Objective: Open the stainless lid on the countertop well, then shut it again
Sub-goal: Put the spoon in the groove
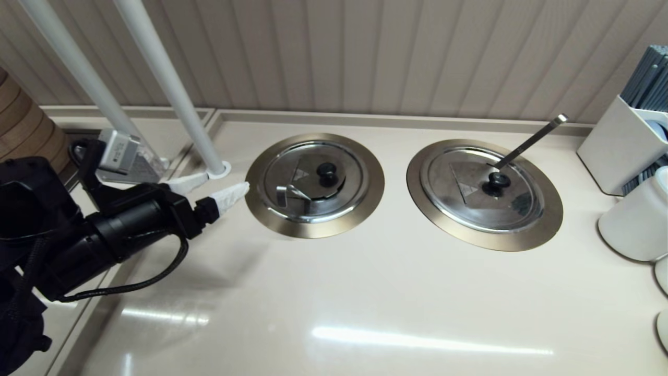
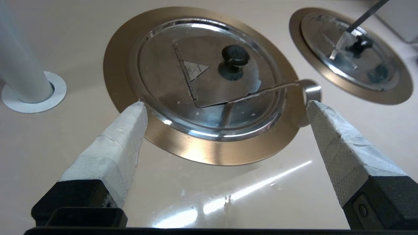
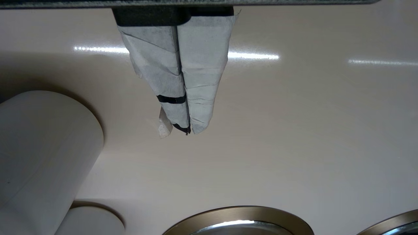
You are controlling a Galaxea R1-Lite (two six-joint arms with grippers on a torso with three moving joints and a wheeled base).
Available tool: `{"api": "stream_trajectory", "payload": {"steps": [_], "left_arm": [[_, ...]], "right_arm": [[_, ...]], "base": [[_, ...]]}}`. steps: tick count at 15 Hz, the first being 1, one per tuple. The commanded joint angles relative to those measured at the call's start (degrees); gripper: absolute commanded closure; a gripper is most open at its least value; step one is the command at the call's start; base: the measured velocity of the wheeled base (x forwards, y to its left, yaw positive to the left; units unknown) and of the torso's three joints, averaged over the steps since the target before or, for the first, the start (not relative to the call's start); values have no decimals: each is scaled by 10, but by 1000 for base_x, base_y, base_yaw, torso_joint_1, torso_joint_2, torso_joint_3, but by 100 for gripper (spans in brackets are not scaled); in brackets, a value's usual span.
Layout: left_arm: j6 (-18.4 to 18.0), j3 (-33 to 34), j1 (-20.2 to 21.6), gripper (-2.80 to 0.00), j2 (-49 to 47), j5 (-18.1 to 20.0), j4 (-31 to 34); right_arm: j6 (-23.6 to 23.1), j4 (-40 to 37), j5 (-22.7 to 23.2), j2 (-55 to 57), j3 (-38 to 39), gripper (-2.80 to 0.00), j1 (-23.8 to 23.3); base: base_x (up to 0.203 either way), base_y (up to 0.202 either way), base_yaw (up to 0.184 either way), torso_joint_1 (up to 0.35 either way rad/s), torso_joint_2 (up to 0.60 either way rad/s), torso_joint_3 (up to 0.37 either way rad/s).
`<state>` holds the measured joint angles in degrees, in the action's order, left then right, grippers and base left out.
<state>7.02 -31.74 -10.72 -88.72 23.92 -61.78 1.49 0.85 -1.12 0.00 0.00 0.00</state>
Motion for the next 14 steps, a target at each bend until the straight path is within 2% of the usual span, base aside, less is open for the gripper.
{"api": "stream_trajectory", "payload": {"steps": [1,4,5,8,11,14], "left_arm": [[-29,5,-1,-280,-80,1,-35],[-66,-13,-7,-280,-171,-2,-143],[-70,-14,-9,-280,-183,0,-154],[-72,-32,-25,-280,-212,3,-158],[-74,-50,-64,-280,-233,2,-158],[-73,-53,-79,-280,-244,3,-159]], "right_arm": [[0,0,0,0,3,0,0],[0,0,0,0,3,0,0],[0,0,0,0,3,0,0],[0,0,0,0,3,0,0],[0,0,1,0,3,0,0],[0,0,0,0,3,0,0]], "base": [[0,0,0,0,0,0],[0,0,0,0,0,0],[0,0,0,0,0,0],[0,0,0,0,0,0],[0,0,0,0,0,0],[0,0,0,0,0,0]]}}
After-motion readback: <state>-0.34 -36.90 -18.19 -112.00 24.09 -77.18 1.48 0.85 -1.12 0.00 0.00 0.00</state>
